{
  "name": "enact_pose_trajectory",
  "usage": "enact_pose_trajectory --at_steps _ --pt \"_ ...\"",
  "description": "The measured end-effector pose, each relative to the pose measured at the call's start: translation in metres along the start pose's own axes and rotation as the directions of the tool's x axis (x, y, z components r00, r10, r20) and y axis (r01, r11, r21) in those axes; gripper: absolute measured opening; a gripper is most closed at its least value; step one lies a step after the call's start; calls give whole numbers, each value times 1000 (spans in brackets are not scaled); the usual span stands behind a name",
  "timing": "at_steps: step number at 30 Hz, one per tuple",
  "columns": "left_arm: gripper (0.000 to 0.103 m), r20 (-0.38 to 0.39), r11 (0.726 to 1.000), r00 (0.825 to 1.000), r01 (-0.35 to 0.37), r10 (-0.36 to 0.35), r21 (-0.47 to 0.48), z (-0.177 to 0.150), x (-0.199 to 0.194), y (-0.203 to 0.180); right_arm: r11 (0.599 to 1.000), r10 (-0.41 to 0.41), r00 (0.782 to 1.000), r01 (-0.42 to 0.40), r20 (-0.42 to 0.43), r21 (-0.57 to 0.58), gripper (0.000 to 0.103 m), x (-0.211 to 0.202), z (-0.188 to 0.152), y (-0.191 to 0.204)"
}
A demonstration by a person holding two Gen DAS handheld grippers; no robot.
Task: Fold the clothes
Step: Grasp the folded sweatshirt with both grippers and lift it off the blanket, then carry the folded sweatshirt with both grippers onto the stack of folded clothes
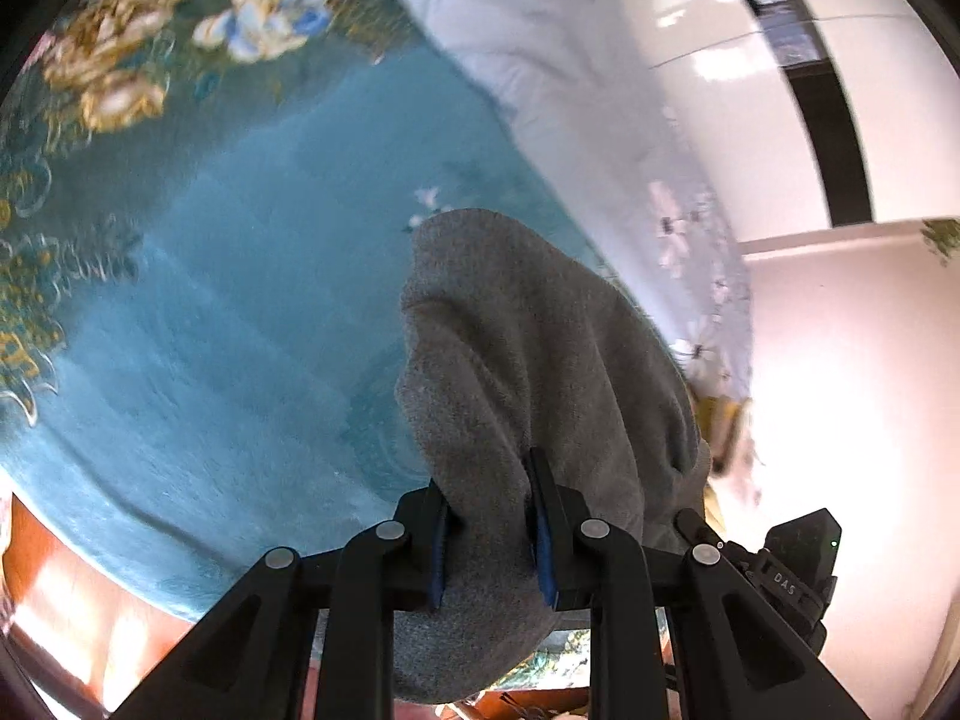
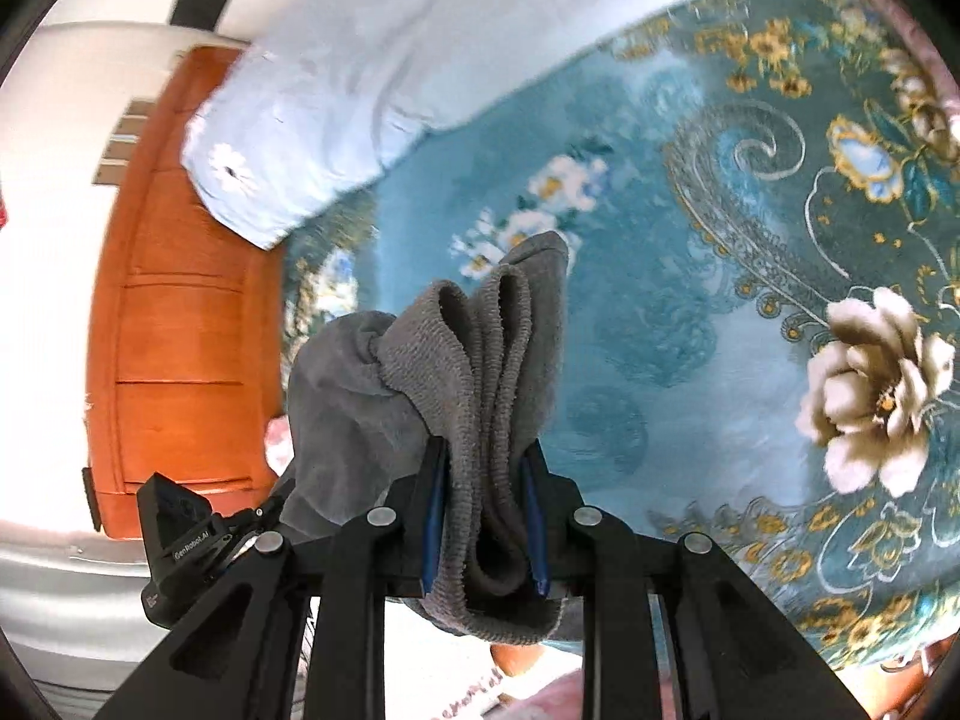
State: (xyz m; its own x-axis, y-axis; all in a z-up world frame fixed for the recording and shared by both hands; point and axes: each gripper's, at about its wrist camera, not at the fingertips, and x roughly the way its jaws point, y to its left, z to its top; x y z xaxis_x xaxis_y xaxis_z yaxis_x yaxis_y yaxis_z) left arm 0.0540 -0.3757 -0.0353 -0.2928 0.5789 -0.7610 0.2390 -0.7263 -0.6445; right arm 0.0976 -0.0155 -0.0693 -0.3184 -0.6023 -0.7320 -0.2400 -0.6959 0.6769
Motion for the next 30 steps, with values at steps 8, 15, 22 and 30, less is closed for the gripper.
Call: enact_pose_trajectory --at_steps 8,15,22,30 --pt "24 38 990 995 89 -94 105 -24 -46 -39 997 18 990 -8 138 -72 24 -76 -40 37" --pt "24 18 971 990 134 -140 199 -40 -40 -101 997 38 969 -22 245 -71 24 -140 -47 24" --pt "24 -46 938 988 152 -145 312 -69 25 -210 998 59 930 -53 364 -25 24 -221 -21 -42" --pt "24 -138 924 984 154 -112 349 -119 163 -370 996 42 905 -72 423 57 24 -333 70 -180"
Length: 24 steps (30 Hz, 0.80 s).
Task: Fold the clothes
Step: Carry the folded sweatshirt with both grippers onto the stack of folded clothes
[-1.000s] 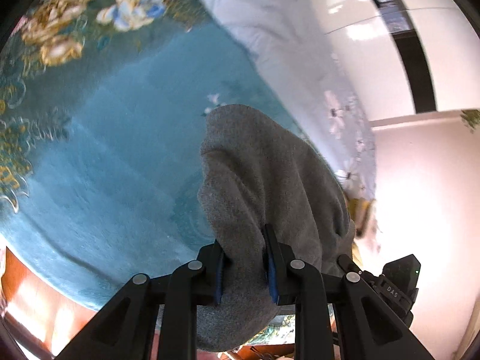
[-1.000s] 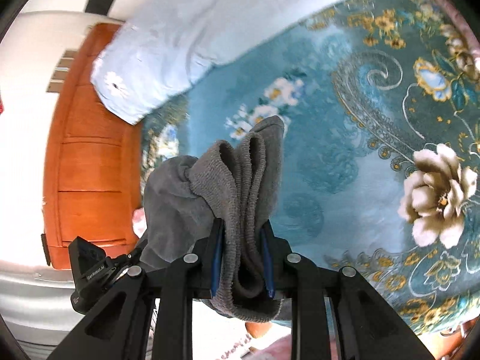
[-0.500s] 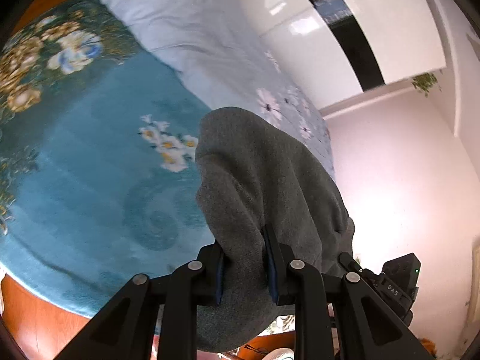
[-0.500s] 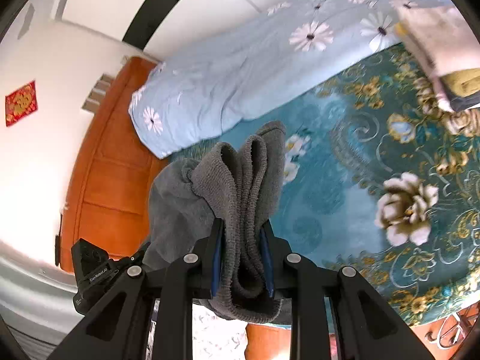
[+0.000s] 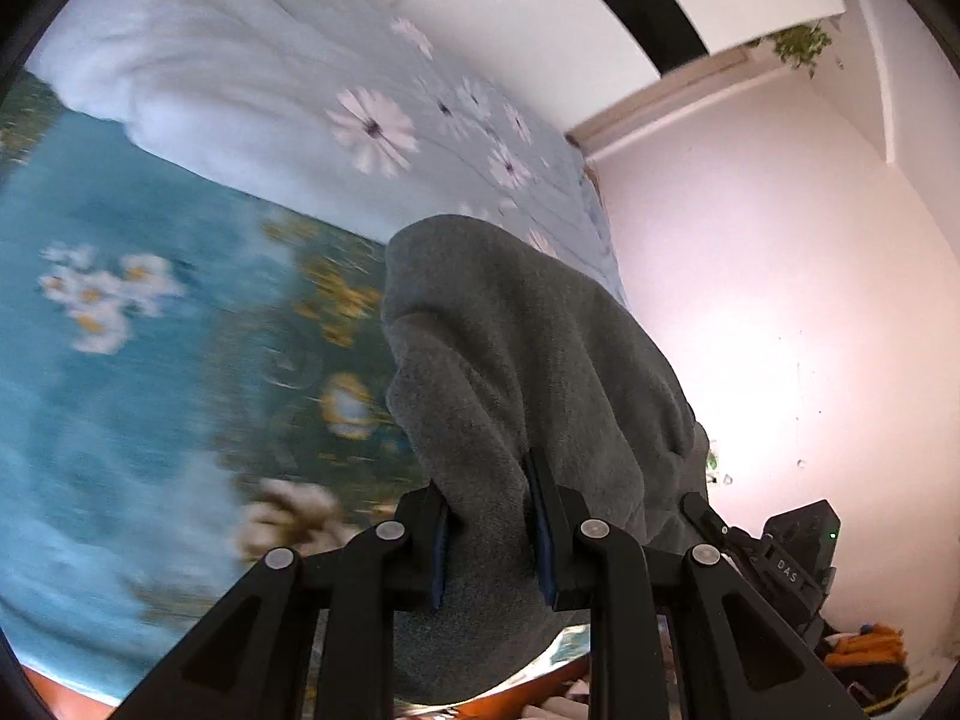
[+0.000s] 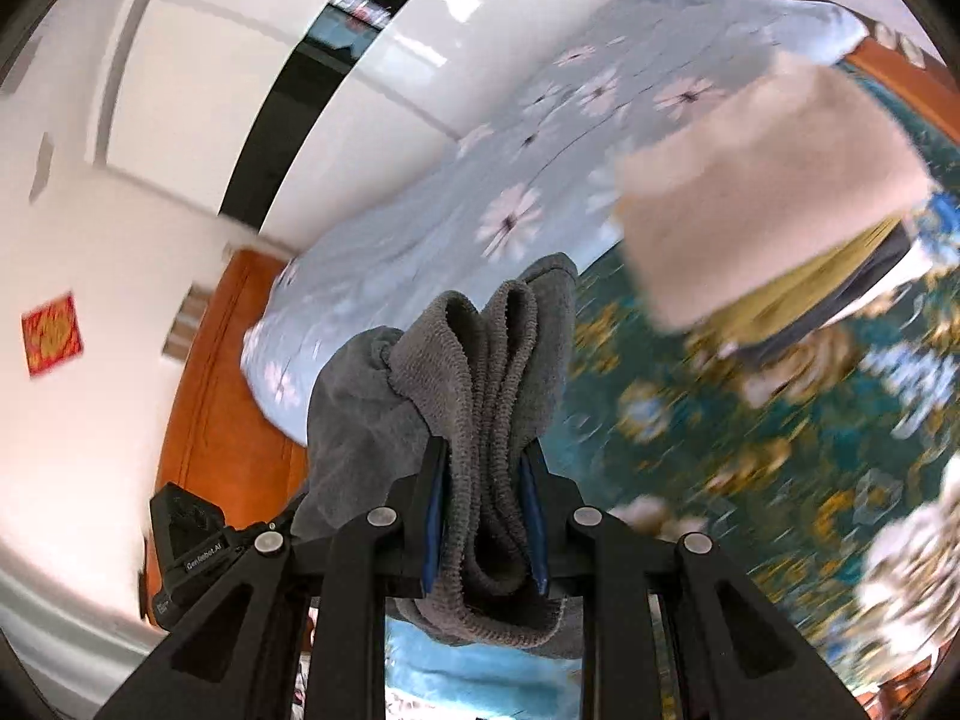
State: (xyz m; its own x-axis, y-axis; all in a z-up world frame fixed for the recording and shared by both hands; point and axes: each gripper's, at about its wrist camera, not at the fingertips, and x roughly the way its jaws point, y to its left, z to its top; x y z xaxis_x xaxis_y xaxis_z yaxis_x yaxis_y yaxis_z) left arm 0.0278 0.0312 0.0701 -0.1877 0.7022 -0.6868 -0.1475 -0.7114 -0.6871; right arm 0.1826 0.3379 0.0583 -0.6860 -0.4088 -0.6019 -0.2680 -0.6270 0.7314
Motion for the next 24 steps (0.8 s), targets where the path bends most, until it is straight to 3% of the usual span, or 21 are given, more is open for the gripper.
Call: enact_pose_trajectory --at_steps 5,12,18,24 --pt "24 -55 1000 998 -12 12 4 19 86 -76 999 -31 999 32 -7 14 24 -34 91 -66" --pt "24 -111 998 992 -63 65 20 63 176 -135 998 -47 999 47 -6 31 24 -46 183 -124" --pt "24 -158 994 982 -101 106 37 97 244 -151 996 -70 997 71 -13 53 24 -32 236 -163" --pt "24 -225 985 960 -174 167 -12 101 295 -118 987 -105 992 114 -76 115 24 0 251 -211"
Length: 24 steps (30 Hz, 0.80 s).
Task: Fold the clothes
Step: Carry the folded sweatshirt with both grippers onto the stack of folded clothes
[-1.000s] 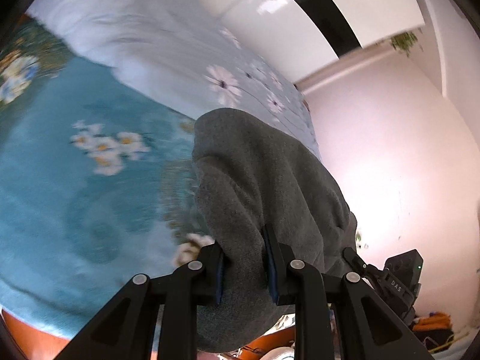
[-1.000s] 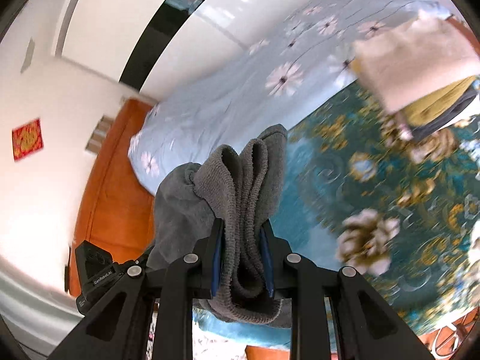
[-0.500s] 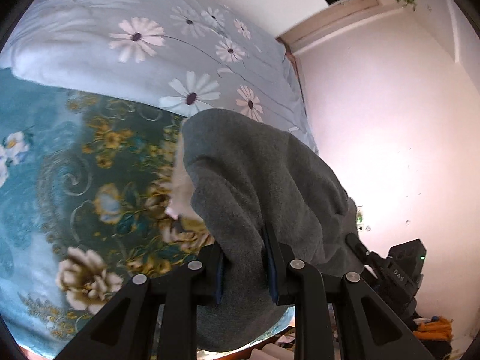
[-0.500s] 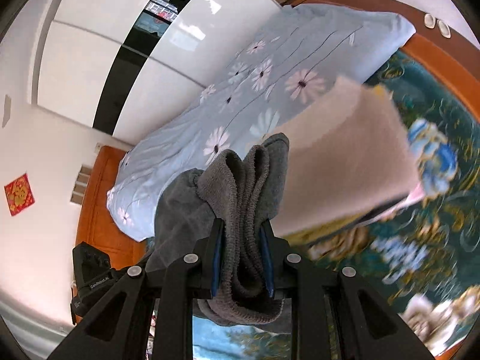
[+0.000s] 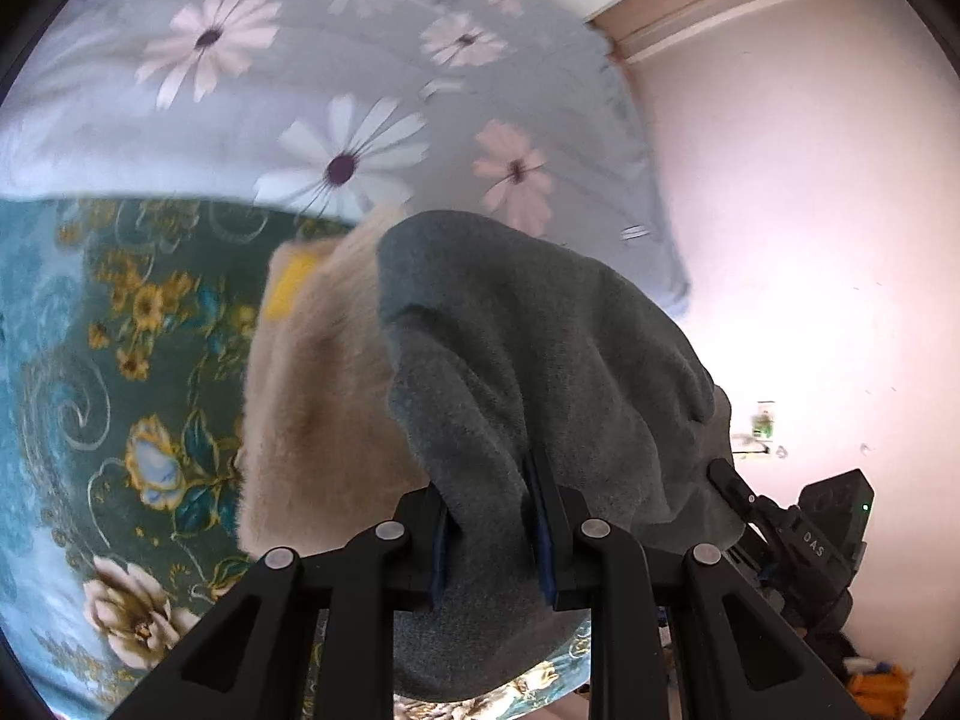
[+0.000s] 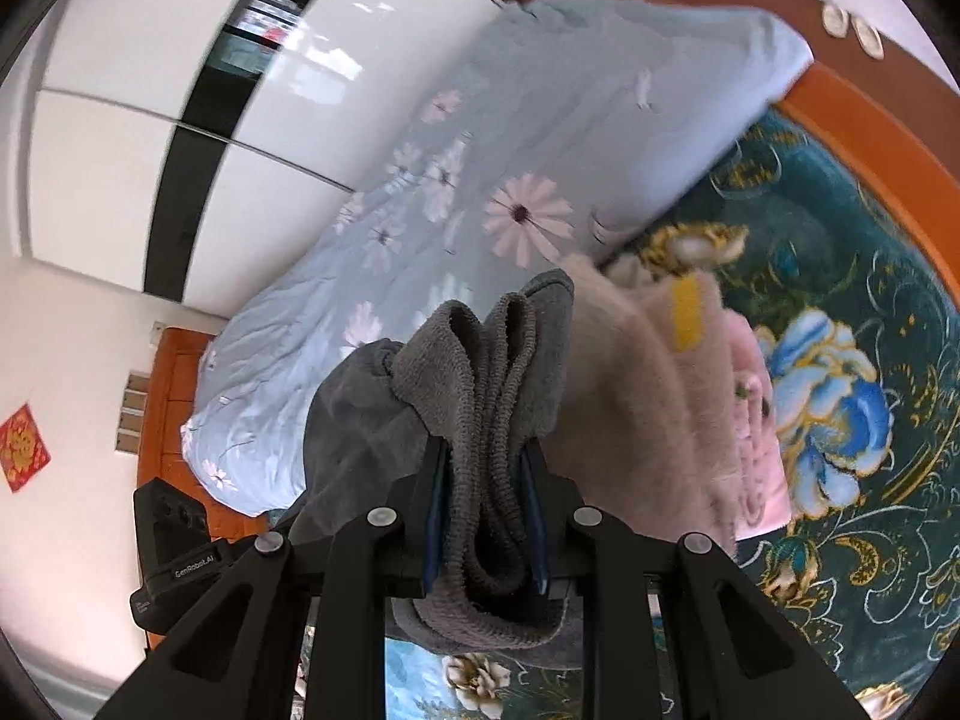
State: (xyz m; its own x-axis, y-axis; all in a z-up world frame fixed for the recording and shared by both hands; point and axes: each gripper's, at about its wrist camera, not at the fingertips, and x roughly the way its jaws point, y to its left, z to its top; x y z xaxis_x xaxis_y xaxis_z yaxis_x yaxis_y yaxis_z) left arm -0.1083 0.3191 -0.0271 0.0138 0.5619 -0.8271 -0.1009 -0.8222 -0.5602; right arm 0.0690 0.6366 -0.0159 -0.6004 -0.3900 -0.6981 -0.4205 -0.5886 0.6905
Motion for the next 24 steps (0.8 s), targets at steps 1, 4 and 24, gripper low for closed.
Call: enact_pose_trajectory --at_steps 1,4,24 --pt "24 -13 1000 1000 -12 12 -13 0 7 7 1000 -6 1000 6 -9 14 24 5 -2 -7" --pt "25 -41 999 999 -32 31 -38 -1 21 21 998 -22 999 24 -35 55 24 21 -6 -29" --pt "40 16 992 996 82 -84 93 -33 -29 -5 962 -86 996 88 16 -260 28 -1 -2 39"
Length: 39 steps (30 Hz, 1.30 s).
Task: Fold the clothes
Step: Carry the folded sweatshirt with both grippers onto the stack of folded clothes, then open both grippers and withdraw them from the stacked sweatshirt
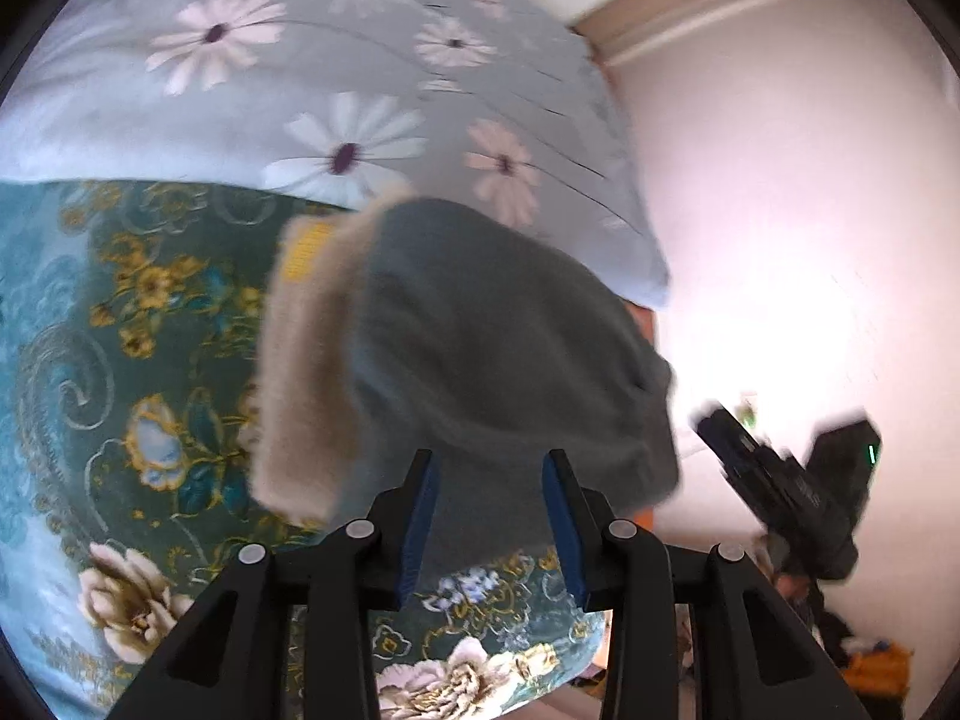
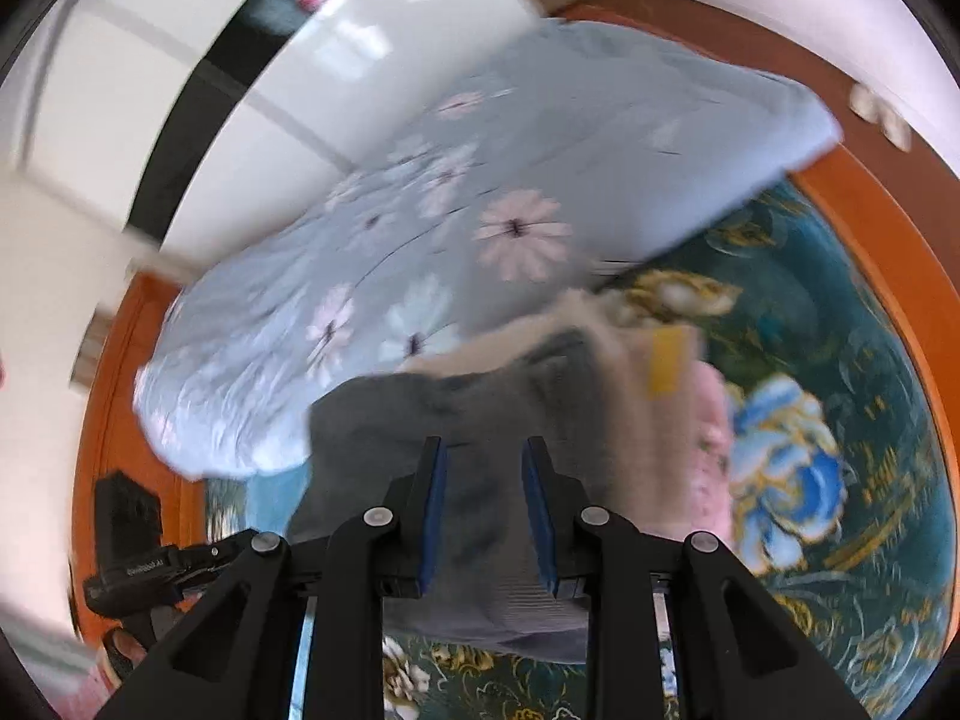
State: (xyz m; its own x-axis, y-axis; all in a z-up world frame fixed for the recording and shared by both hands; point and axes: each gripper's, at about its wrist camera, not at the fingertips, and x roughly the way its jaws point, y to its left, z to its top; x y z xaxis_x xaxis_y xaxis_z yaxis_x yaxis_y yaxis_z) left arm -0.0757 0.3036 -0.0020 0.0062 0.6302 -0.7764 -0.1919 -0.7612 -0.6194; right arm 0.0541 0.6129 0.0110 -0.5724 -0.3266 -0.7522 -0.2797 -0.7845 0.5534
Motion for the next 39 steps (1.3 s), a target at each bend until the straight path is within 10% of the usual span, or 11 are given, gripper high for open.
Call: enact_pose_trajectory --at_steps 15,22,29,39 --pt "40 -108 975 970 -212 219 67 -4 74 16 992 -122 981 124 -152 8 25 92 18 -16" --pt "46 -85 996 993 -72 77 58 1 49 -4 996 -84 995 84 -60 -10 28 45 6 0" --pt "51 -3 994 994 -107 107 0 25 54 2 995 -83 995 79 -52 -62 28 22 -36 7" --pt "53 -84 978 992 -107 93 -177 34 98 42 994 -113 989 113 -93 1 28 48 -51 -21"
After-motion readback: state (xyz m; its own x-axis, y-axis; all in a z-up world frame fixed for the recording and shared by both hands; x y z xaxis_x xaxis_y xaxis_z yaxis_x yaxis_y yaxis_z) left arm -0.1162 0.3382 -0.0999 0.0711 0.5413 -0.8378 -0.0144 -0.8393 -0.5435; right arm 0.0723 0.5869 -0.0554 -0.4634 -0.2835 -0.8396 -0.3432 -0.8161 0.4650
